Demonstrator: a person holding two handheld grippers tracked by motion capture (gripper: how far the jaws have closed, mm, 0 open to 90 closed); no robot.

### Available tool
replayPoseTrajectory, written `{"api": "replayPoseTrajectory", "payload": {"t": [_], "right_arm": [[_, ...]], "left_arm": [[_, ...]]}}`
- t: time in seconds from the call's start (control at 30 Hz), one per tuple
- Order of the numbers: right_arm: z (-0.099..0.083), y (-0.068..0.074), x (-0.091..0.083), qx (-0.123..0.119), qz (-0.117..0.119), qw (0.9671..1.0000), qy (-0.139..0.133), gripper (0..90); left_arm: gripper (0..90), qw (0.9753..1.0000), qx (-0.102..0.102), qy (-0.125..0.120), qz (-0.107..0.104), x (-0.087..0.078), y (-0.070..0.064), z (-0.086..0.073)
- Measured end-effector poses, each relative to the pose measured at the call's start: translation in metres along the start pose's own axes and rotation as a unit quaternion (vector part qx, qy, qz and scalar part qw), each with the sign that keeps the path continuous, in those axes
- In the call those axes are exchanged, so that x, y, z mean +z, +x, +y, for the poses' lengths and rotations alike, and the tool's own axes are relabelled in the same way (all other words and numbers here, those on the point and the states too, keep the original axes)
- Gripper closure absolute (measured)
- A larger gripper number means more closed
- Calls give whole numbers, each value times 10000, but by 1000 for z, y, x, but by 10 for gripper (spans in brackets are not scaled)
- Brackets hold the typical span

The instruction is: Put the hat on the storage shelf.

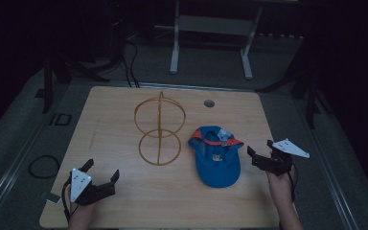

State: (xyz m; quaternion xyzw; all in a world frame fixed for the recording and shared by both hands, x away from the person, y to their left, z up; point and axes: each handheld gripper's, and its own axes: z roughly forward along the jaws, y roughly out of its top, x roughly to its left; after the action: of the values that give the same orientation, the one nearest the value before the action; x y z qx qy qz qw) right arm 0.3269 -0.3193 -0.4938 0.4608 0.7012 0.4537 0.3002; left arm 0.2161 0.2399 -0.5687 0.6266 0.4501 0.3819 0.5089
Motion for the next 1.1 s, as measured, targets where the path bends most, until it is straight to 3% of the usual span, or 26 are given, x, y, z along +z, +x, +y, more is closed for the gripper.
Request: {"api": "replayPoseTrajectory", "payload": {"t": [0.07,0.13,0.23,0.4,0.43,0.67,0.9,1.1], "right_arm": [[8,3,4,-71,91,9999,-34,137],[14,5,8,-14,405,9992,-53,137],[21,9,13,-76,533,9985,-36,136],[30,12,23,-64,558,9984,-5,131],[34,12,30,-88,681,9976,4,131],[45,17,60,-455,729,9960,252,164],[48,18,89,-610,921,9920,615,209],[44,22,112,-767,932,9884,918,232]], "left_arm": [[22,10000,44,30,31,0,-1,0],[22,10000,14,37,-6,0,0,0],[22,10000,-34,46,-8,0,1,0],[22,10000,-12,46,-32,0,1,0],[22,10000,25,65,-42,1,1,0],[22,10000,27,64,-55,1,3,0],[22,9999,29,74,-71,3,3,0],[22,10000,30,64,-33,3,4,1]]}}
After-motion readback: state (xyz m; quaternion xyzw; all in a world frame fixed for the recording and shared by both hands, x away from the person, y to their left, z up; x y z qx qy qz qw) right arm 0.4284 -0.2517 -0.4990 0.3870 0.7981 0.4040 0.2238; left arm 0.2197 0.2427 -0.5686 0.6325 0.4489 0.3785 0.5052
